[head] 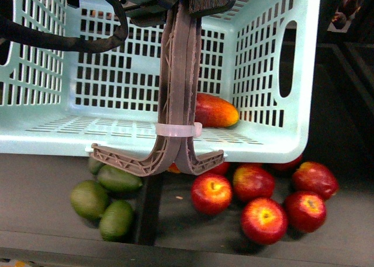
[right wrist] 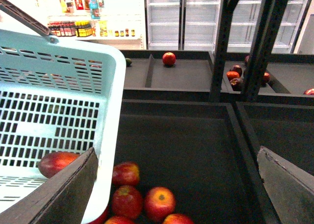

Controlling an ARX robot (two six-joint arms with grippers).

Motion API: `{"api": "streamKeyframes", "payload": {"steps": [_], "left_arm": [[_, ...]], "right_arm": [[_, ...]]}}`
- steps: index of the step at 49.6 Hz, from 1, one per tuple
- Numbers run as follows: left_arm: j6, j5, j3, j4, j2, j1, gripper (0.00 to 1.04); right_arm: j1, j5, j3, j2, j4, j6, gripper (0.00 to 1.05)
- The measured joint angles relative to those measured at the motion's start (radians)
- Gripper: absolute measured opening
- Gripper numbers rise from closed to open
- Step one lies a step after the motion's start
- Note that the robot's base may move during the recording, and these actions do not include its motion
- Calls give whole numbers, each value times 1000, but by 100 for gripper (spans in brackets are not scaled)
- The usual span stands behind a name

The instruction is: Pick mango and avocado into basket

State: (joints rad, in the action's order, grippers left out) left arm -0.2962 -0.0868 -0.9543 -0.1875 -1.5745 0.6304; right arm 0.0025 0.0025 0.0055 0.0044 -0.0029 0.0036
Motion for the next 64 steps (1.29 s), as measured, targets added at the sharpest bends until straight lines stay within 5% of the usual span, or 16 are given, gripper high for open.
{"api": "streamKeyframes", "payload": {"steps": [64], "left_arm": [[-5,8,-1,0,4,-3,5]], "right_arm": [[-2,-11,0,0,1,0,97]]}}
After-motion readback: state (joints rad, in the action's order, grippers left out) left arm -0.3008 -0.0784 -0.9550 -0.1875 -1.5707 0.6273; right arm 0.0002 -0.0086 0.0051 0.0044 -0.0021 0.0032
